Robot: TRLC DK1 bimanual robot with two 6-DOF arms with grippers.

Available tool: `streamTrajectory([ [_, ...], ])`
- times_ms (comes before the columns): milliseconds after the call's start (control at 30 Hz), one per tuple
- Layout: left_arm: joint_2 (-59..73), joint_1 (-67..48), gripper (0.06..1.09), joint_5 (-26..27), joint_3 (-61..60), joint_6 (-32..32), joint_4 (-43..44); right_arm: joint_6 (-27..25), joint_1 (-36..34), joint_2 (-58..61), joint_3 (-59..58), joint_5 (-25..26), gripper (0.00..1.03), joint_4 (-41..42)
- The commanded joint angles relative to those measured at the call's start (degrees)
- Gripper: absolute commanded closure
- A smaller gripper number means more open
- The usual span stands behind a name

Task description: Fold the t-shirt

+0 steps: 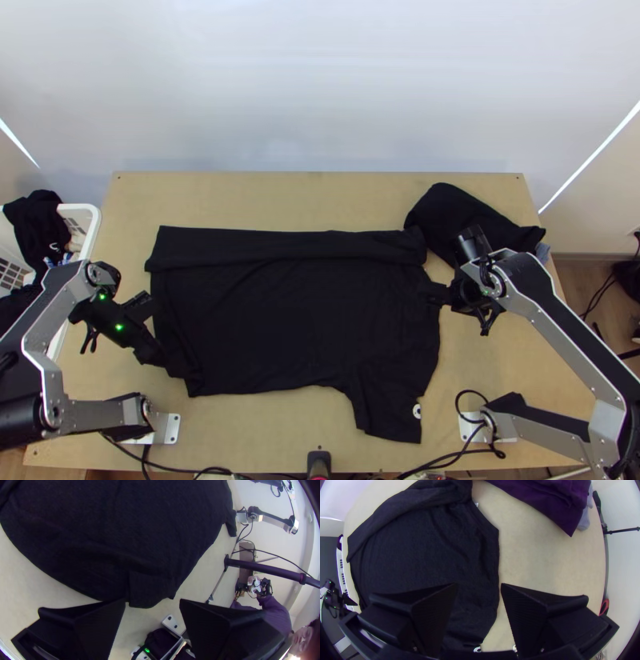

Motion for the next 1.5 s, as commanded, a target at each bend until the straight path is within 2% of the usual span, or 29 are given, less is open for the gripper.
streamTrajectory([
  [0, 3.0, 1.5, 0.29, 1.5, 0.0, -0.3, 0.7, 0.0, 0.0, -0.1, 0.2, -0.1, 0.42, 0.3],
  [800, 3.3, 0.8, 0.29, -1.2, -4.0, 0.3, 1.4, -0.1, -0.4, -0.5, 0.0, -0.1, 0.42, 0.6],
  [900, 3.4, 0.8, 0.37, -1.1, -4.2, 0.3, 1.5, -0.1, -0.4, -0.5, 0.0, -0.1, 0.42, 0.7],
  [1333, 4.4, -1.1, 0.37, -1.9, -6.7, -0.5, 6.1, -0.5, -1.0, -1.4, 0.1, -0.1, 0.42, 0.8],
  [1467, 5.2, -0.5, 0.37, -4.1, -6.4, -0.8, 8.3, -0.5, -1.2, -1.7, 0.3, -0.1, 0.42, 0.8],
])
